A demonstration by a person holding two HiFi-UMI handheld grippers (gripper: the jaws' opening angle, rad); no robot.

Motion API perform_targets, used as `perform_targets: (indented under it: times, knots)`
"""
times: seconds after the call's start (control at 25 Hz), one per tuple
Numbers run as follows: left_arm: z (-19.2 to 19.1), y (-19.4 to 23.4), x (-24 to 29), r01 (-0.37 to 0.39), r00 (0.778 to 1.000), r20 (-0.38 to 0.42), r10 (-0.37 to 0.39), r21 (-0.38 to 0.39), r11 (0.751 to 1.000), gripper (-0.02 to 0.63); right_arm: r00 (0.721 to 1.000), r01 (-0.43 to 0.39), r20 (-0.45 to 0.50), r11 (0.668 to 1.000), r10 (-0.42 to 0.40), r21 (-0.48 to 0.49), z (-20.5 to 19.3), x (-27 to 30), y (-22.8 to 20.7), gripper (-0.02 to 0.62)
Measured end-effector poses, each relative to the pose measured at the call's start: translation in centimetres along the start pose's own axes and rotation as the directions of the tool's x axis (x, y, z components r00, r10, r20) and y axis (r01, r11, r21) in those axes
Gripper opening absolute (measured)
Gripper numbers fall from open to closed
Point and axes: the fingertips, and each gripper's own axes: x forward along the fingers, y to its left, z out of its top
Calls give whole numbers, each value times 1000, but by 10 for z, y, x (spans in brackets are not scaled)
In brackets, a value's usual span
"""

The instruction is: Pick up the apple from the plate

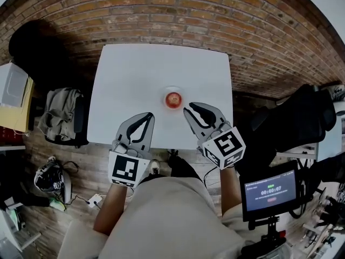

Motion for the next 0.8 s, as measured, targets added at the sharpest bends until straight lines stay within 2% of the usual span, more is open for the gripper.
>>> perform_targets:
  times: [0.52, 0.68, 0.8]
  knots:
    - [-9, 11, 16, -30, 999, -37, 29, -17, 999, 5, 996, -44, -74, 999, 44, 10, -27, 27, -22, 84]
    - [-11, 11, 17, -38, 998, -47, 37, -19, 999, 5, 989, -83, -124, 996, 80, -21, -43, 37, -23, 129]
    - [-13, 13, 18, -45, 998, -52, 44, -22, 999, 5, 986, -100, -134, 995, 97, -19, -49, 44, -23, 133]
